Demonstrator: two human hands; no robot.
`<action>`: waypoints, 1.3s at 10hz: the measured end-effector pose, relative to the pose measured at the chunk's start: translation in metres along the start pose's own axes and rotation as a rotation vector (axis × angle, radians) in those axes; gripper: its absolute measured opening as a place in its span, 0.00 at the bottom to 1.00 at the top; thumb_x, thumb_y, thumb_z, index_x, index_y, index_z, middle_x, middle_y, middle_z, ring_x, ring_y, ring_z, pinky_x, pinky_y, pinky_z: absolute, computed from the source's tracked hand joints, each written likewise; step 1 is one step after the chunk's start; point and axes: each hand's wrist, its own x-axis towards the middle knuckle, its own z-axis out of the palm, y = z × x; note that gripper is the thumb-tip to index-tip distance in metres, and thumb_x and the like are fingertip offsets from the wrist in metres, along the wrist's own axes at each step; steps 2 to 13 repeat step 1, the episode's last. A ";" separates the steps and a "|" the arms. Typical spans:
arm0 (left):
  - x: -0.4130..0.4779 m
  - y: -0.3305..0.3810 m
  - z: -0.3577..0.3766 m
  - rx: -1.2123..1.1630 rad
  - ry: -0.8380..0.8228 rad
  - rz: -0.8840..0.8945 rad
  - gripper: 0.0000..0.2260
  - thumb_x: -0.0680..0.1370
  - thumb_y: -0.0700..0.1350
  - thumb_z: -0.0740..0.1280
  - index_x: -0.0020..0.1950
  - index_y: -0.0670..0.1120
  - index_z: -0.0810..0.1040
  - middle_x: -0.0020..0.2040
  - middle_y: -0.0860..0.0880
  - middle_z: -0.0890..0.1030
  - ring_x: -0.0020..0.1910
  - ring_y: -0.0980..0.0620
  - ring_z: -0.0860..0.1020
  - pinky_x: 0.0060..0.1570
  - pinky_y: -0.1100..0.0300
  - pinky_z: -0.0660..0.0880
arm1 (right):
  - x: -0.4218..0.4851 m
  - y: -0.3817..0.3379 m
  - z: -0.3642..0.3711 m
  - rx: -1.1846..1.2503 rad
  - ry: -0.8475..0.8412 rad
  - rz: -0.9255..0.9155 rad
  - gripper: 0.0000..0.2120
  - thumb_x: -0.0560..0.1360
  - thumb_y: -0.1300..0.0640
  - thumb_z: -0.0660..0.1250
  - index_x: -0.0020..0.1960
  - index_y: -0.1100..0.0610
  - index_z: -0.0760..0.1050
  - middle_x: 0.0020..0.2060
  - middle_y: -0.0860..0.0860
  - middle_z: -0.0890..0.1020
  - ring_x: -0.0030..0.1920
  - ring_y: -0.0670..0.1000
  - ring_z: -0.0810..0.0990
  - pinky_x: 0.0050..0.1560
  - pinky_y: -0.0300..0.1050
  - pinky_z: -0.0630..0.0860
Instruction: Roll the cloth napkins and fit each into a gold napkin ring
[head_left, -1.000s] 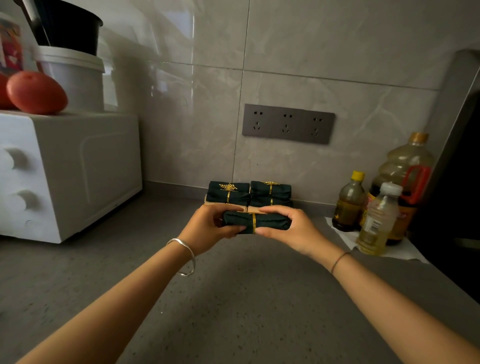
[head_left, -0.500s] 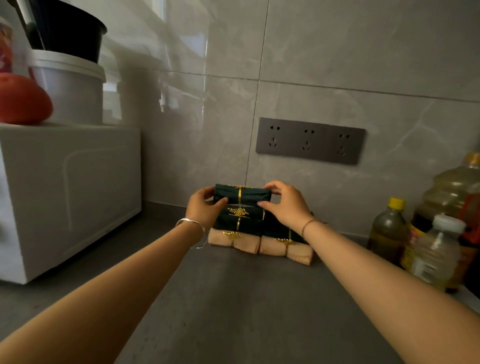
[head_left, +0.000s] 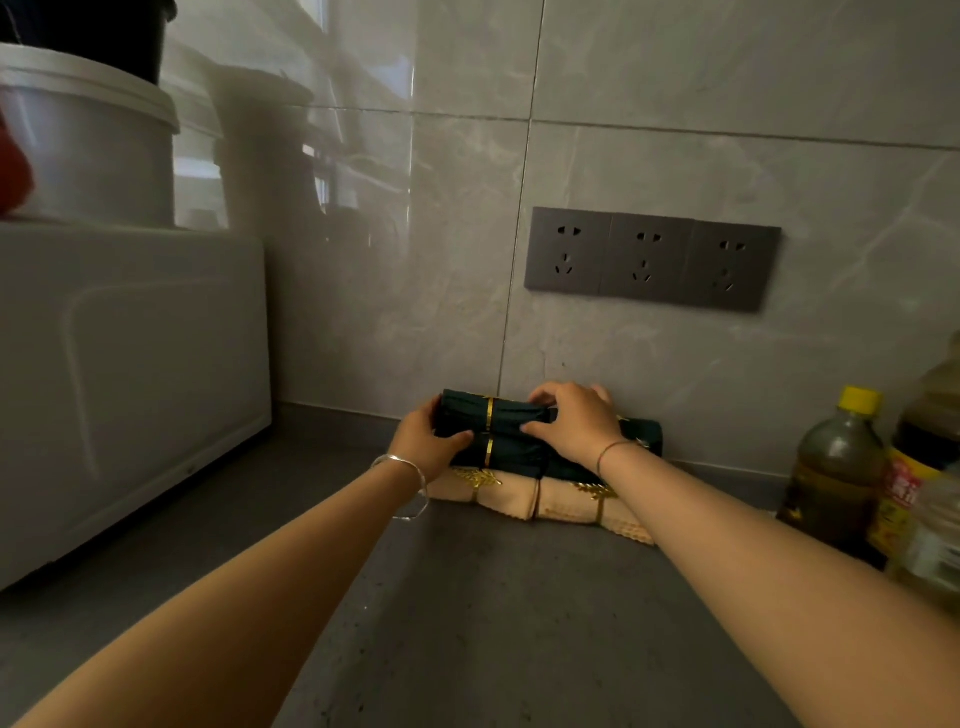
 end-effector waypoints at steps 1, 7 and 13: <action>-0.007 0.001 0.003 0.019 -0.005 -0.003 0.25 0.75 0.39 0.68 0.70 0.44 0.65 0.67 0.45 0.72 0.67 0.47 0.70 0.57 0.62 0.66 | -0.003 -0.004 -0.001 -0.030 0.003 -0.015 0.16 0.73 0.47 0.68 0.59 0.49 0.75 0.57 0.48 0.79 0.60 0.52 0.72 0.66 0.48 0.60; -0.007 0.001 0.003 0.019 -0.005 -0.003 0.25 0.75 0.39 0.68 0.70 0.44 0.65 0.67 0.45 0.72 0.67 0.47 0.70 0.57 0.62 0.66 | -0.003 -0.004 -0.001 -0.030 0.003 -0.015 0.16 0.73 0.47 0.68 0.59 0.49 0.75 0.57 0.48 0.79 0.60 0.52 0.72 0.66 0.48 0.60; -0.007 0.001 0.003 0.019 -0.005 -0.003 0.25 0.75 0.39 0.68 0.70 0.44 0.65 0.67 0.45 0.72 0.67 0.47 0.70 0.57 0.62 0.66 | -0.003 -0.004 -0.001 -0.030 0.003 -0.015 0.16 0.73 0.47 0.68 0.59 0.49 0.75 0.57 0.48 0.79 0.60 0.52 0.72 0.66 0.48 0.60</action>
